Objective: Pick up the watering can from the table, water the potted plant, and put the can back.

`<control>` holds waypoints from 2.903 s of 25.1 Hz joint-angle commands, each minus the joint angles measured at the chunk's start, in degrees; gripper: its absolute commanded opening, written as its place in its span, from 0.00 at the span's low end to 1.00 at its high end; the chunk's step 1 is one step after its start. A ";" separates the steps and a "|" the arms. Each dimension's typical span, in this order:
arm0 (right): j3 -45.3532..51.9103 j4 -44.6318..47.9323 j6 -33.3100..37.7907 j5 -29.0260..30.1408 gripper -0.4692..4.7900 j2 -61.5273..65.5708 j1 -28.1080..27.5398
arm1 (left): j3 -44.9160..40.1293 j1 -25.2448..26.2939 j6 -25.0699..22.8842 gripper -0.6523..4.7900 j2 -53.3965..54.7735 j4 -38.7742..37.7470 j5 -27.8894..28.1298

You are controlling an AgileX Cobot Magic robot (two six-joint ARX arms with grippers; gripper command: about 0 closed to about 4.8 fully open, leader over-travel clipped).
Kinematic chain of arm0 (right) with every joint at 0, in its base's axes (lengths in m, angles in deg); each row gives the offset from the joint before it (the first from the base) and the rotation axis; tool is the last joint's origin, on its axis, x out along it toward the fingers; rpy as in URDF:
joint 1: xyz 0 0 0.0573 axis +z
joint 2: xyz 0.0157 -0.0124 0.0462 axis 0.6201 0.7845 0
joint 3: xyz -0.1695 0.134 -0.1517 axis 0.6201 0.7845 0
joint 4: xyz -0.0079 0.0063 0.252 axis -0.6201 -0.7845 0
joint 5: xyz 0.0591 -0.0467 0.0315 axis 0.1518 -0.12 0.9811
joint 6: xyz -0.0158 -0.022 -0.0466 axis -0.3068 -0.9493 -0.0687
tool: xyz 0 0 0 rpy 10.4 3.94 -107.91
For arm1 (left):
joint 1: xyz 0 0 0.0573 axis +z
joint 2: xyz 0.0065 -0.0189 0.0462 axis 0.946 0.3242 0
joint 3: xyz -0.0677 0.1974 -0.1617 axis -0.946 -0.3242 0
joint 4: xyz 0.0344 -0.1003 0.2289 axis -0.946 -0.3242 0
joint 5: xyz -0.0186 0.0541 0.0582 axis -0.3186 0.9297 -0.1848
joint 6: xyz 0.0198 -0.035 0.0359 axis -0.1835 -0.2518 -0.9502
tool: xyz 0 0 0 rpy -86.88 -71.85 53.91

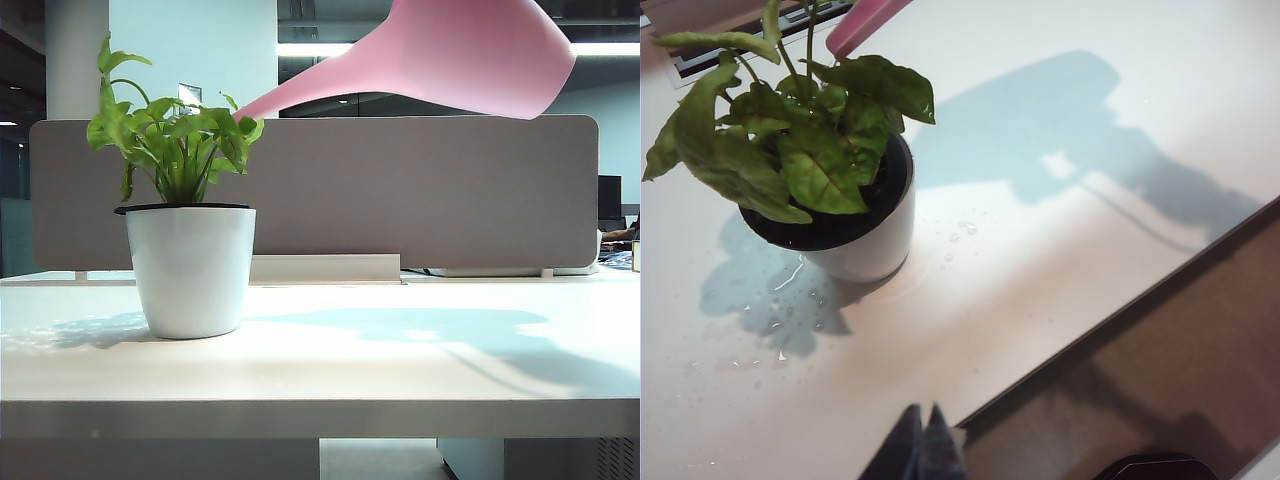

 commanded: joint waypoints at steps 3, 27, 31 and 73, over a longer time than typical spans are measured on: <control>-0.87 1.97 7.39 -1.60 0.09 -0.55 0.17 | 0.11 -0.02 0.35 0.13 -0.11 0.35 -0.26; 39.63 50.18 66.73 -0.72 0.09 12.13 -0.31 | 0.11 -0.02 0.35 0.13 -0.11 0.37 -0.26; 39.60 57.37 66.99 -0.72 0.09 17.97 -0.31 | 0.11 -0.02 0.35 0.13 -0.11 0.35 -0.24; 73.59 39.54 70.01 3.23 0.10 -25.83 0.15 | 0.11 -0.02 0.35 0.13 -0.11 0.35 -0.26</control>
